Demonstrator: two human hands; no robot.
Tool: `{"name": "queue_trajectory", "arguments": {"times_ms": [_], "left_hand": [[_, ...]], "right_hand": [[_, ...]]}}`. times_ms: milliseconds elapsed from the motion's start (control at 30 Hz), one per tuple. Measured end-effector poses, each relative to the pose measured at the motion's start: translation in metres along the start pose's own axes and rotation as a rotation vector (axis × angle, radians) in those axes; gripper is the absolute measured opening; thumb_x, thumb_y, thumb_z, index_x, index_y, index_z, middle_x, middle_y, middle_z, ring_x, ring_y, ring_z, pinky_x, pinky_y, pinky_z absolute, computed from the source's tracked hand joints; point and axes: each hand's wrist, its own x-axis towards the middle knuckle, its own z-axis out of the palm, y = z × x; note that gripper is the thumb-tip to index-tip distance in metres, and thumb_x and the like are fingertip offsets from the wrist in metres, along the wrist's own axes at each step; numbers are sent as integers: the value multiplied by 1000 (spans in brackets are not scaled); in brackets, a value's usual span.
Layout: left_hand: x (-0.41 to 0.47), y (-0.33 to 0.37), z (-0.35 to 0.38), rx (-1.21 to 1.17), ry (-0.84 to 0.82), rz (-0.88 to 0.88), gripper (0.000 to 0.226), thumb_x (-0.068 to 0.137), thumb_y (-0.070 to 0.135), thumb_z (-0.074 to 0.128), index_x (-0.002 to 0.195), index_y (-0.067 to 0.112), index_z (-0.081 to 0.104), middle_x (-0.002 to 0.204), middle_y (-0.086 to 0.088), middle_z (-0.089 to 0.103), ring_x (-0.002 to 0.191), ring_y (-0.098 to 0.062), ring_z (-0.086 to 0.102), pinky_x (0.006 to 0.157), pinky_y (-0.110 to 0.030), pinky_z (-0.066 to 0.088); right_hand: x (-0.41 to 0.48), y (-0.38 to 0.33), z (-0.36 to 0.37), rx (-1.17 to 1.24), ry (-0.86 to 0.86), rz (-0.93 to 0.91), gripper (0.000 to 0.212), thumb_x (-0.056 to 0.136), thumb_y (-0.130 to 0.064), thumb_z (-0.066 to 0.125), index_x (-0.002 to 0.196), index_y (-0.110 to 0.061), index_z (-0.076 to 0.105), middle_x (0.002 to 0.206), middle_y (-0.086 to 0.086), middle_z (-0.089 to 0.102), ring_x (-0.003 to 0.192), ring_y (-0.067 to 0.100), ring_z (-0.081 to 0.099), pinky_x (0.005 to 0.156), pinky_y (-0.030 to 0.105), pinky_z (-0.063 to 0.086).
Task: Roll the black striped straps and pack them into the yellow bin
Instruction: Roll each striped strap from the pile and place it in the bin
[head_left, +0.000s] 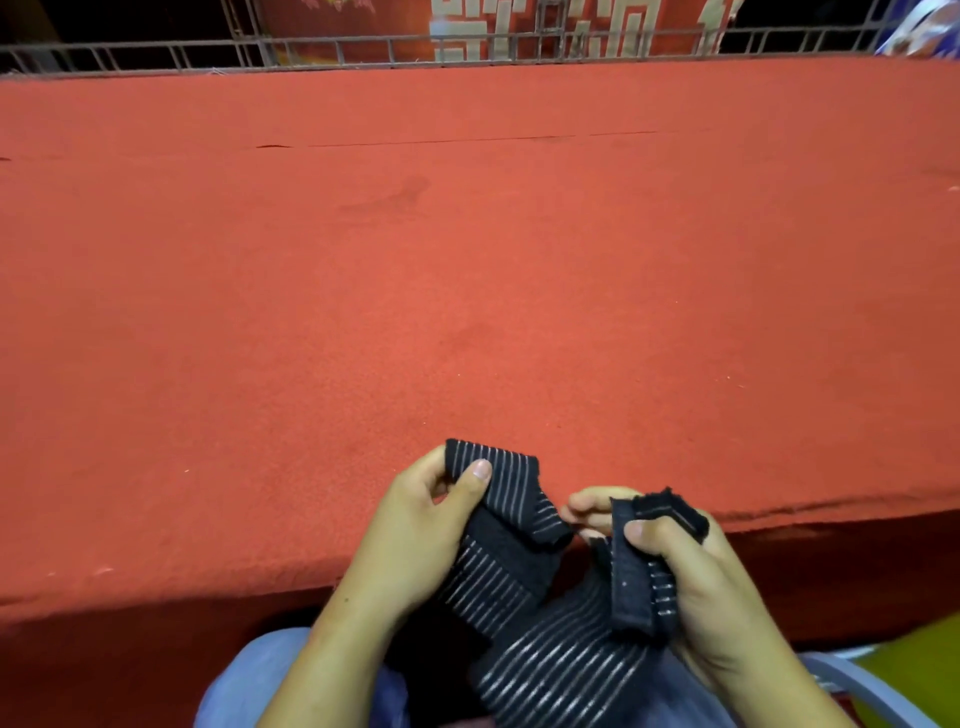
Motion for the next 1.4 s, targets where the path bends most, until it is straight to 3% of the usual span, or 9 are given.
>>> {"name": "queue_trajectory", "arguments": {"times_ms": [167, 300, 500, 600, 700, 833, 933, 1200, 1400], "left_hand": [[-3, 10, -3, 24, 47, 94, 15, 100, 34, 62, 95, 25, 73, 92, -4, 76, 83, -9, 69, 76, -27, 54], [-7, 17, -4, 74, 60, 99, 13, 97, 37, 65, 93, 27, 73, 90, -9, 73, 78, -24, 70, 72, -37, 55], [-16, 27, 0, -58, -58, 28, 26, 86, 45, 71, 100, 24, 74, 90, -20, 69, 75, -16, 66, 66, -38, 54], [-19, 21, -5, -152, -98, 11, 33, 85, 30, 78, 115, 35, 66, 87, 1, 71, 80, -15, 69, 72, -30, 55], [-22, 14, -11, 106, 3, 147, 29, 88, 18, 78, 102, 39, 66, 97, 12, 72, 95, -7, 70, 87, -21, 52], [-25, 8, -10, 448, 127, 271, 11, 87, 35, 74, 95, 42, 70, 121, 25, 59, 122, -2, 54, 100, -15, 38], [-30, 9, -4, 541, 73, 247, 33, 83, 56, 68, 115, 46, 67, 136, 31, 47, 134, 4, 37, 106, -4, 25], [-36, 15, 13, 422, 107, 209, 21, 93, 24, 70, 112, 33, 68, 92, 27, 72, 85, 8, 67, 74, -9, 45], [-32, 10, 9, 227, 182, 139, 16, 98, 21, 66, 109, 33, 65, 98, 20, 76, 92, 1, 71, 85, -26, 54]], "right_hand": [[4, 0, 16, -75, 82, -10, 21, 82, 1, 56, 67, -14, 54, 67, 15, 62, 69, 35, 60, 86, 60, 50], [3, 0, 30, -209, 56, -32, 21, 74, -35, 81, 85, -24, 67, 66, 0, 60, 66, 16, 61, 67, 27, 48], [0, 6, 55, -241, 8, -19, 11, 93, -11, 75, 101, -18, 79, 90, 0, 81, 80, 7, 74, 69, 19, 54], [1, 7, 52, -169, 78, 20, 12, 97, -14, 70, 102, -19, 80, 96, 4, 81, 90, 15, 76, 78, 29, 58], [0, 8, 51, -39, 120, 118, 15, 99, -20, 67, 104, -14, 80, 101, 10, 81, 97, 27, 77, 90, 45, 60], [-2, 7, 52, 110, 145, 172, 21, 101, -20, 61, 109, -8, 76, 101, 16, 80, 93, 30, 78, 82, 40, 60], [-2, 10, 53, 122, 150, 147, 24, 101, -22, 60, 112, -7, 74, 104, 20, 79, 94, 32, 77, 83, 43, 60], [-6, 16, 54, 47, 153, 107, 38, 86, -40, 70, 111, -12, 76, 105, 14, 80, 103, 33, 76, 97, 53, 57], [-5, 12, 50, 52, 239, 112, 20, 98, -28, 64, 106, -15, 76, 95, 10, 80, 80, 21, 75, 65, 39, 56]]}}
